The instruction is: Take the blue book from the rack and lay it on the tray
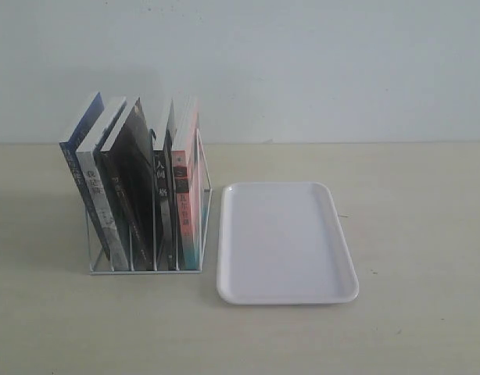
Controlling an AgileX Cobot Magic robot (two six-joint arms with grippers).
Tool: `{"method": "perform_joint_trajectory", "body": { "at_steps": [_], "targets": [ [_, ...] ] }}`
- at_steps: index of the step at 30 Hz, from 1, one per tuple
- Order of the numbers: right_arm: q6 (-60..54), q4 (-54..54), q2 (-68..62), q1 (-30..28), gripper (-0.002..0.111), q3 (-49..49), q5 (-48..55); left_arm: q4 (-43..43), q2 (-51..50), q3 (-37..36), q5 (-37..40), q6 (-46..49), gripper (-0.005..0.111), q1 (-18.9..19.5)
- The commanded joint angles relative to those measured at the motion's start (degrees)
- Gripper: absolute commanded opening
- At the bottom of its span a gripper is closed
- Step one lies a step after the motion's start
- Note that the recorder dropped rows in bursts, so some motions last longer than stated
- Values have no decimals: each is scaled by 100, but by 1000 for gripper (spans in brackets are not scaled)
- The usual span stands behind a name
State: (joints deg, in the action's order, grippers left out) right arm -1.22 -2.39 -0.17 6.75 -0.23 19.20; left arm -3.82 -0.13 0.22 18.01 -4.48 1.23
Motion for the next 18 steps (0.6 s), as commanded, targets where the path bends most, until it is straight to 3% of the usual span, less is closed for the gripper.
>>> {"method": "perform_joint_trajectory", "body": {
  "at_steps": [1, 10, 18],
  "targets": [
    [-18, 23, 17, -39, 3, 23, -17, -17, 13, -22, -45, 22, 6, -46],
    [-50, 21, 17, -39, 3, 23, -254, -17, 13, -22, -45, 22, 6, -46],
    [-50, 21, 17, -39, 3, 23, -1783, -17, 13, -22, -45, 22, 6, -46]
  ]
}}
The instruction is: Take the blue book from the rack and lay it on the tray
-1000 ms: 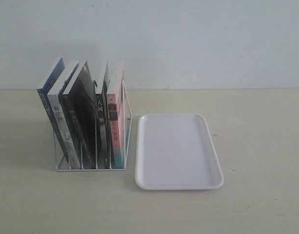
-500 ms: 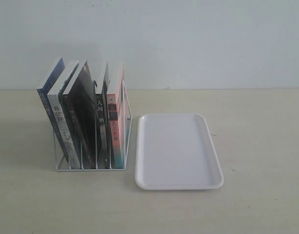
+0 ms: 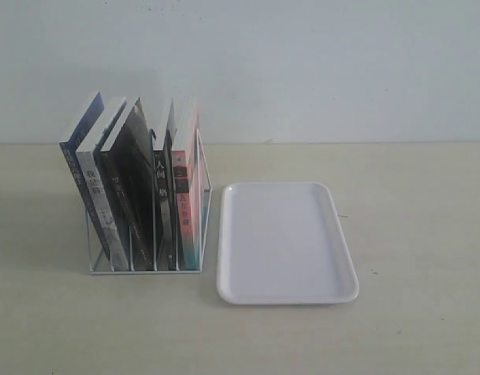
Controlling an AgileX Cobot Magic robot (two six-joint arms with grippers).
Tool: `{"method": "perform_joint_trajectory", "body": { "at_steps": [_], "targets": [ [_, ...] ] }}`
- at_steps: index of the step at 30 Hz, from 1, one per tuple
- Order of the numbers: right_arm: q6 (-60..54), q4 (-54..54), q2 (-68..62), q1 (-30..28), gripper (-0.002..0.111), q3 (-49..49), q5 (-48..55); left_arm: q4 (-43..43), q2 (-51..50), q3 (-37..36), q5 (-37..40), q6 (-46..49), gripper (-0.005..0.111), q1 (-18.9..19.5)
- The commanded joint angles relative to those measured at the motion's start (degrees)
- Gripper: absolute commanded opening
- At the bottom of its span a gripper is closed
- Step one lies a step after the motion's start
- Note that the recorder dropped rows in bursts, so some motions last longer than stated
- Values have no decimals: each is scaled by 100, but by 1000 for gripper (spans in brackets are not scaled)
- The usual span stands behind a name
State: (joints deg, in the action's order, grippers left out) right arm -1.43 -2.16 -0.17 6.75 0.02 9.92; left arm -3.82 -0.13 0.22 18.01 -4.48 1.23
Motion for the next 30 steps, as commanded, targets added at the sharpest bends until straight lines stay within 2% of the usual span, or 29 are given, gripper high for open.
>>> {"method": "perform_joint_trajectory", "body": {
  "at_steps": [1, 7, 11, 13, 15, 19, 23, 30],
  "targets": [
    [-29, -1, 17, -39, 3, -2, -1044, -17, 13, -22, -45, 22, 6, -46],
    [-18, -1, 17, -39, 3, -2, -2025, -17, 13, -22, -45, 22, 6, -46],
    [5, -1, 17, -39, 3, -2, -3065, -17, 13, -22, -45, 22, 6, -46],
    [5, 17, 17, -39, 3, -31, -3196, -17, 13, -22, -45, 22, 6, -46],
    [-24, 17, 17, -39, 3, -392, -2932, -17, 13, -22, -45, 22, 6, -46],
    [-276, 17, -404, -39, 3, -1712, -642, -17, 13, -22, -45, 22, 6, -46],
    [-311, 17, -1312, -39, 3, -2538, 842, -17, 13, -22, -45, 22, 6, -46],
    [-285, 17, -1647, -39, 3, -2632, -61, -17, 13, -22, -45, 22, 6, -46]
  ]
}}
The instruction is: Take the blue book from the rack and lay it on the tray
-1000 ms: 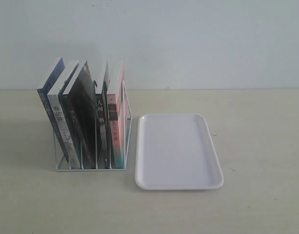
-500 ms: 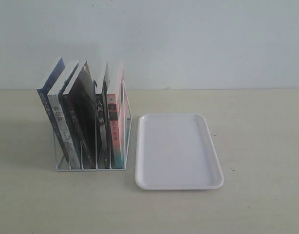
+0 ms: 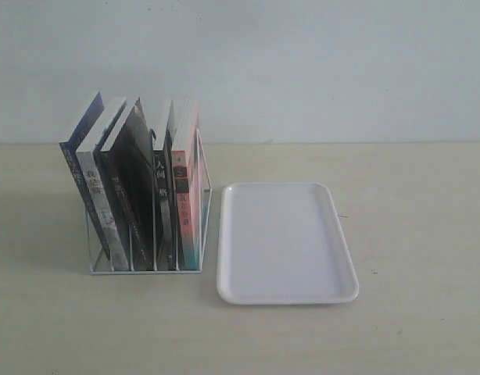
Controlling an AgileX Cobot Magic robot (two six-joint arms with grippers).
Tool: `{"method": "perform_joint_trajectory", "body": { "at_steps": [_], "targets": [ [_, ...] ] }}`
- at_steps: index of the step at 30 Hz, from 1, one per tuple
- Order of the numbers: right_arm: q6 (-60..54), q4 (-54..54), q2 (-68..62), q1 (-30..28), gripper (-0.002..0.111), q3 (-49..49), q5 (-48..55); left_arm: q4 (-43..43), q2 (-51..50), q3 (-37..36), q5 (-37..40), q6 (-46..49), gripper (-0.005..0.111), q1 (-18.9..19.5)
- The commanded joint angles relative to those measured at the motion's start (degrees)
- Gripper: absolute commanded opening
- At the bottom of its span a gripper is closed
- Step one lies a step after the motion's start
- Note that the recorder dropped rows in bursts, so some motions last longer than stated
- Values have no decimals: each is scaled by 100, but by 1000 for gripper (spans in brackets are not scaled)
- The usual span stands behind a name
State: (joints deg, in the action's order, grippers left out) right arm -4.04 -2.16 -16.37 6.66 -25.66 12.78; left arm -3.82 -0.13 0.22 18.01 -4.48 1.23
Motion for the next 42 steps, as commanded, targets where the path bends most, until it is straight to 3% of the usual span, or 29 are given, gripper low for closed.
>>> {"method": "perform_joint_trajectory", "body": {
  "at_steps": [1, 6, 13, 20, 26, 30, 42],
  "targets": [
    [26, 17, -27, -31, 3, -63, -360, -17, 13, -22, -45, 22, 6, -46],
    [853, 672, -38, -31, 3, -63, -123, -17, 13, -22, -45, 22, 6, -46],
    [801, 1451, -727, 16, 3, -20, -66, -17, 13, -22, -45, 22, 6, -46],
    [179, 1864, -2522, 830, 3, -373, -66, -17, 13, -22, -45, 22, 6, -46],
    [-916, 1864, -4194, 2143, 3, -1407, 455, -17, 13, -22, -45, 22, 6, -46],
    [-1020, 1864, -5108, 2834, 3, -2361, 847, -17, 13, -22, -45, 22, 6, -46],
    [-1020, 1774, -6634, 3489, 3, -4945, 2154, -17, 13, -22, -45, 22, 6, -46]
  ]
}}
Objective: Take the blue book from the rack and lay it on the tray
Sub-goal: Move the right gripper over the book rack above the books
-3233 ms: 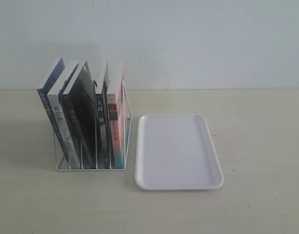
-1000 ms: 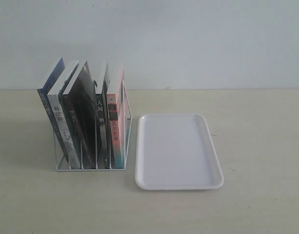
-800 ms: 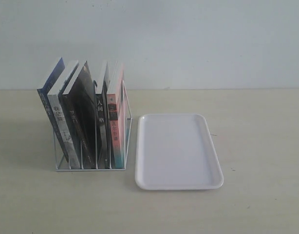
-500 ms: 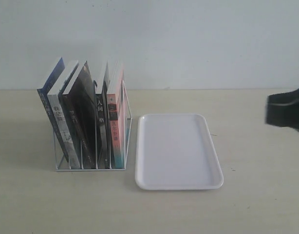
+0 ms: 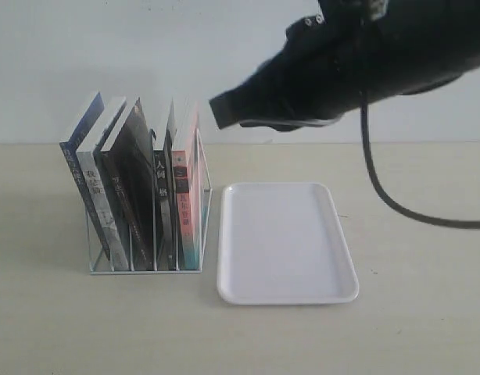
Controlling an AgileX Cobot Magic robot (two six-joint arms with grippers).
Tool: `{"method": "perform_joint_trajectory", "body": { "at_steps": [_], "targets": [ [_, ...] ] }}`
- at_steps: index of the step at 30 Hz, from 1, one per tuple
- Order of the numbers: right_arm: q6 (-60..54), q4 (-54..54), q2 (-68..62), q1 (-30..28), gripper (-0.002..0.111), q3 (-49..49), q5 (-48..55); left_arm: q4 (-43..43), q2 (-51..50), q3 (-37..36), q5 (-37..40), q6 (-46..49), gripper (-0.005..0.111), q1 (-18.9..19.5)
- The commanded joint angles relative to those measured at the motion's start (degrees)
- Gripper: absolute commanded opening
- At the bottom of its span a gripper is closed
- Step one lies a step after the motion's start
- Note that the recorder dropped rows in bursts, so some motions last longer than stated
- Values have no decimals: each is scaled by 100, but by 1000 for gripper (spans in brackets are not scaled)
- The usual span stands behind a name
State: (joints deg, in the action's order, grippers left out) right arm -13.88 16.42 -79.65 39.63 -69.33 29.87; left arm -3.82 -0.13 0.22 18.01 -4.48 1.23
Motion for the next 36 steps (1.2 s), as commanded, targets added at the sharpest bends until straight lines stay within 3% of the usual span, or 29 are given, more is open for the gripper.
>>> {"method": "perform_joint_trajectory", "body": {
  "at_steps": [1, 7, 13, 21, 26, 27, 30, 32, 36],
  "targets": [
    [-37, -129, -399, 251, 3, -739, 548, -17, 13, -22, -45, 22, 6, -46],
    [522, -857, -971, 825, 3, -1550, 1258, -17, 13, -22, -45, 22, 6, -46],
    [3271, -2038, -1552, 1064, 3, -2403, 2102, -17, 13, -22, -45, 22, 6, -46],
    [3174, -2447, -2693, 1064, 3, -4215, 3428, -17, 13, -22, -45, 22, 6, -46],
    [3453, -3054, -3205, 1064, 3, -4698, 3612, -17, 13, -22, -45, 22, 6, -46],
    [3453, -3107, -3263, 1064, 5, -4708, 3453, -17, 13, -22, -45, 22, 6, -46],
    [3633, -3135, -3306, 1064, 37, -4733, 3058, -17, 13, -22, -45, 22, 6, -46],
    [4117, -3445, -3306, 1064, 51, -4733, 2985, -17, 13, -22, -45, 22, 6, -46],
    [4653, -3435, -3306, 799, 51, -4733, 2963, -17, 13, -22, -45, 22, 6, -46]
  ]
}}
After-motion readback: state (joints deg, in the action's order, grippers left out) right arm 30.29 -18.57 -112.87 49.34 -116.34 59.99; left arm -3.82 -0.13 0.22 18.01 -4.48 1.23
